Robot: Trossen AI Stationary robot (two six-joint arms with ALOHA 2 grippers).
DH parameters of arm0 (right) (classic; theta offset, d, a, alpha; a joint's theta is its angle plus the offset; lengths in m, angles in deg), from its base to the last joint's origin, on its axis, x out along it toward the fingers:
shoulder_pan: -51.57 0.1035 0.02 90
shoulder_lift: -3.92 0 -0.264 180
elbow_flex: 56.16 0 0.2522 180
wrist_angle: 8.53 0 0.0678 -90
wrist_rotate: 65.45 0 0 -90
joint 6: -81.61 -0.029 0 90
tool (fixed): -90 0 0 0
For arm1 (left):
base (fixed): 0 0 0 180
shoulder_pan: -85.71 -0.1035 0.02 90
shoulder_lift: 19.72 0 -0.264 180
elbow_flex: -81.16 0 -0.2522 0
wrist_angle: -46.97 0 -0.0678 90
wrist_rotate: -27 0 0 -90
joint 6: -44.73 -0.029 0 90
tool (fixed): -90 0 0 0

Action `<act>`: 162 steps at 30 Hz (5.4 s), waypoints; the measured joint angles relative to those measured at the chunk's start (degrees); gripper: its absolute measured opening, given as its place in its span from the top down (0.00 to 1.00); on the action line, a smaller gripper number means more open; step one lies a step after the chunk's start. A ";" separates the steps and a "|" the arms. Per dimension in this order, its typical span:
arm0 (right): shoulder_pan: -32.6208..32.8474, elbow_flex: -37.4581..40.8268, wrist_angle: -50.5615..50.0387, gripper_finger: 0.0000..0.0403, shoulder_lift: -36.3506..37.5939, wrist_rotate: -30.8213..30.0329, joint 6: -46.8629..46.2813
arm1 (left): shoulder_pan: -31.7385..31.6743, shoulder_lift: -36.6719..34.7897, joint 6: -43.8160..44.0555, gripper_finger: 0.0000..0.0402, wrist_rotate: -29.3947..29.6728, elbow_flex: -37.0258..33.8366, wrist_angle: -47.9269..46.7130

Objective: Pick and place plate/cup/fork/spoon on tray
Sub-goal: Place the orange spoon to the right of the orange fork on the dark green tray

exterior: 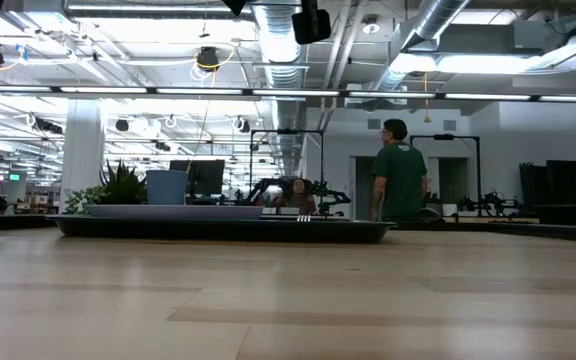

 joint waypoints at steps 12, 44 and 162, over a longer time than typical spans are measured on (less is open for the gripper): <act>9.81 0.00 -0.41 0.34 3.67 -7.02 -36.14 | -1.52 -0.02 -21.19 1.00 20.52 0.04 -15.15; -23.15 0.02 -12.75 0.36 14.37 30.23 -90.96 | 21.51 -2.80 -82.85 1.00 116.30 0.04 -16.12; -65.38 0.02 1.35 0.99 0.27 104.96 -43.33 | -20.28 2.99 -8.57 0.48 -2.45 -2.05 1.01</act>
